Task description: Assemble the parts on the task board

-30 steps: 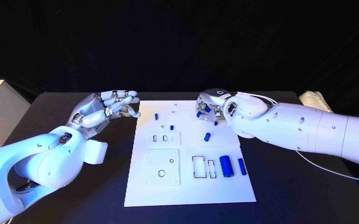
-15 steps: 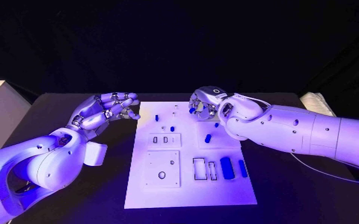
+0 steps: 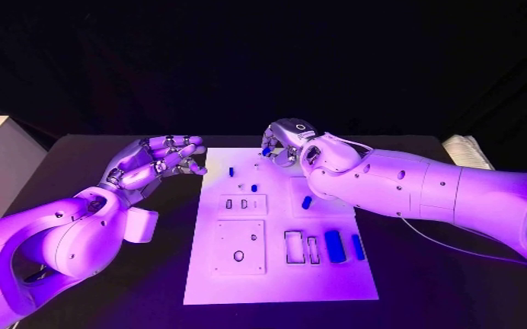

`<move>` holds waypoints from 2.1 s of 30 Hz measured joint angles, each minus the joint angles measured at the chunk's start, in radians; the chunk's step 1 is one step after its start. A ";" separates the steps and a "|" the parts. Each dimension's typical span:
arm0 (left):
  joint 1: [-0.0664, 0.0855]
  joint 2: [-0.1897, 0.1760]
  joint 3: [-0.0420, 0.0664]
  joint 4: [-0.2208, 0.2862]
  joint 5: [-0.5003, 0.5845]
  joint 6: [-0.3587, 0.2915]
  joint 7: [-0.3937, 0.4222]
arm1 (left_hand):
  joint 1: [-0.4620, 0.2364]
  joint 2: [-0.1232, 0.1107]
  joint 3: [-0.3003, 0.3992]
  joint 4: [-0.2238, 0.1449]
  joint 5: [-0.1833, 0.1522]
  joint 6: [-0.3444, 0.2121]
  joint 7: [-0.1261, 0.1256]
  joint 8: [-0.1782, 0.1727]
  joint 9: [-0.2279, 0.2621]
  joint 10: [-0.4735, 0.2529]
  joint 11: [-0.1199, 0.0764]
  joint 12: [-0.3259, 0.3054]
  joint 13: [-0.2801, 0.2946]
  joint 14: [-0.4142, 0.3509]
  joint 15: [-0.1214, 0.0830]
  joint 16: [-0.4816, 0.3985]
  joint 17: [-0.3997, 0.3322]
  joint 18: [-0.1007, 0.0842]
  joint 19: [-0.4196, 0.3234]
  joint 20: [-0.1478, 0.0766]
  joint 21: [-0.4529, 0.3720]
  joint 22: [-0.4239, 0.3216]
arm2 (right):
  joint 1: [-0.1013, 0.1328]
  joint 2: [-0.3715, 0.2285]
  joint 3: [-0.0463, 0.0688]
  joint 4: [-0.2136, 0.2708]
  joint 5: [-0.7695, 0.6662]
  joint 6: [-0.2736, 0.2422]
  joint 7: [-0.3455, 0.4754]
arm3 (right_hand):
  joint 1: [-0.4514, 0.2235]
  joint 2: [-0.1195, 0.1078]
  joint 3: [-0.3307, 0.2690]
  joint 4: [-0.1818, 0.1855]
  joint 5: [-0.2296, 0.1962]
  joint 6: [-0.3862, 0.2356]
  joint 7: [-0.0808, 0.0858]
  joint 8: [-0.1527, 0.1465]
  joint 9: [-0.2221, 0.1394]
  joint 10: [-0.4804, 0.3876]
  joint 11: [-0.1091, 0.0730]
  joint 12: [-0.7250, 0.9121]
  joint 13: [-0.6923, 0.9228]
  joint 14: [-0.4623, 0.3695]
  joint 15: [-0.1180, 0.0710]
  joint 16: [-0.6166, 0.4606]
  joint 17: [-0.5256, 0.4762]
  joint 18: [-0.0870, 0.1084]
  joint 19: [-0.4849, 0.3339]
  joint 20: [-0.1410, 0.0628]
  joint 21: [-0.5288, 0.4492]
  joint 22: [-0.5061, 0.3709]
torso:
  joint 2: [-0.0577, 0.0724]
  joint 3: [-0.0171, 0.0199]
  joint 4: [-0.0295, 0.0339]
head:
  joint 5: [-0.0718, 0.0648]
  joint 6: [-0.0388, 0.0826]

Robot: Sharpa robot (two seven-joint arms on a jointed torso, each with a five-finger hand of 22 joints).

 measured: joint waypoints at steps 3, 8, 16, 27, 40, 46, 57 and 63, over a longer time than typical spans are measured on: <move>0.000 0.000 0.000 0.000 0.000 0.001 -0.001 | 0.000 0.000 0.000 0.000 0.000 0.000 0.000 0.000 0.000 0.000 0.000 0.000 0.000 0.000 0.000 0.000 0.000 0.000 0.000 0.000 0.000 0.000 | 0.000 0.013 0.000 -0.012 -0.002 -0.005 -0.007 | -0.001 0.001 -0.001 0.001 0.000 -0.002 0.002 0.000 0.000 0.000 0.000 0.000 0.000 0.000 0.000 0.000 -0.001 0.001 0.003 -0.003 0.003 0.005 | 0.001 -0.0001 0.0012 | 0.002 0.000; 0.000 0.001 0.000 0.000 0.000 0.002 -0.002 | 0.000 0.000 0.000 0.000 0.000 -0.003 0.003 0.000 0.000 -0.004 0.004 0.000 0.000 -0.004 0.004 0.000 0.000 0.000 0.000 0.000 0.000 0.000 | 0.000 0.032 0.000 -0.035 -0.006 -0.009 -0.015 | -0.001 0.001 -0.001 0.001 -0.002 -0.004 0.003 0.000 0.000 0.000 0.000 -0.002 0.000 0.000 0.000 0.000 -0.001 0.001 0.003 -0.003 0.003 0.005 | 0.003 -0.0003 0.0011 | 0.004 0.000; 0.000 0.003 0.000 -0.001 0.000 0.004 -0.003 | 0.000 0.000 0.000 0.000 0.000 -0.004 0.004 0.000 0.000 -0.004 0.004 0.000 0.000 -0.004 0.004 0.000 0.000 0.000 0.000 0.000 0.000 0.000 | -0.004 0.061 0.000 -0.069 -0.010 -0.006 -0.025 | -0.001 0.001 -0.001 0.001 -0.004 -0.006 0.002 0.000 0.000 0.002 -0.002 -0.004 0.000 0.000 0.000 0.000 -0.002 -0.007 0.003 -0.003 0.003 0.005 | 0.005 -0.0006 0.0011 | 0.004 -0.007; 0.000 0.004 0.000 -0.003 0.000 0.009 -0.006 | 0.000 0.000 0.000 0.000 0.000 -0.004 0.004 0.000 0.000 -0.004 0.004 0.000 0.000 -0.003 0.004 0.000 0.001 0.000 0.000 0.000 0.000 0.001 | -0.009 0.068 0.002 -0.082 -0.014 0.017 -0.032 | -0.001 0.001 -0.001 0.001 -0.006 -0.011 0.004 -0.005 0.000 0.002 -0.002 -0.008 0.000 0.000 0.000 0.000 -0.004 -0.013 0.003 -0.003 0.003 0.007 | 0.006 -0.0012 0.0004 | 0.008 -0.014; 0.001 0.004 0.000 -0.004 0.000 0.018 -0.007 | 0.000 0.000 0.003 -0.003 0.000 -0.004 0.004 0.000 0.000 -0.004 0.004 0.000 0.000 -0.007 0.000 0.000 0.000 0.000 -0.004 0.004 0.000 0.000 | -0.013 0.086 0.002 -0.098 -0.015 0.027 -0.033 | -0.001 0.001 -0.003 0.000 -0.008 -0.023 0.008 0.000 0.001 0.005 -0.005 -0.013 0.000 0.000 0.000 0.000 -0.016 -0.013 0.003 -0.003 0.003 0.001 | 0.009 -0.0010 0.0015 | 0.010 -0.011; 0.001 0.005 0.000 -0.006 0.000 0.020 -0.007 | 0.000 0.000 0.003 -0.003 0.000 -0.004 0.004 0.000 0.000 -0.004 0.004 0.000 0.000 -0.007 0.000 0.000 0.000 0.000 -0.004 0.004 0.000 0.000 | -0.014 0.087 0.002 -0.098 -0.013 0.027 -0.031 | 0.000 0.002 -0.003 0.000 -0.008 -0.027 0.009 0.000 0.002 0.007 -0.007 -0.017 0.000 0.000 0.000 -0.004 -0.019 -0.013 0.003 -0.003 0.003 -0.001 | 0.009 -0.0016 0.0015 | 0.011 -0.011; 0.001 0.006 0.000 -0.012 0.000 0.021 -0.008 | 0.000 0.000 0.003 -0.003 0.000 -0.004 0.004 0.000 0.000 -0.004 0.004 0.000 0.000 -0.007 0.000 0.000 0.000 0.000 -0.004 0.004 0.000 0.001 | -0.019 0.087 -0.001 -0.099 -0.009 0.028 -0.030 | -0.040 -0.058 -0.076 0.030 -0.008 -0.181 0.063 -0.094 0.050 -0.213 0.036 -0.008 -0.056 -0.028 0.051 -0.083 -0.149 0.013 -0.097 0.043 -0.177 -0.205 | 0.011 -0.0023 -0.0012 | 0.013 -0.010; 0.001 0.004 0.000 -0.014 0.000 0.021 -0.008 | 0.000 0.000 0.003 -0.003 0.000 -0.004 0.004 0.000 0.000 -0.004 0.004 0.000 0.000 -0.007 0.000 0.000 0.001 0.000 -0.004 0.004 0.000 0.001 | -0.018 0.043 0.000 -0.060 -0.004 0.025 -0.028 | 0.158 -0.020 -0.457 0.194 0.005 -0.229 0.054 -0.136 0.042 -0.350 0.048 0.032 -0.077 -0.059 0.059 -0.132 -0.249 0.035 -0.139 0.057 -0.340 -0.363 | 0.011 -0.0010 -0.0016 | 0.012 -0.009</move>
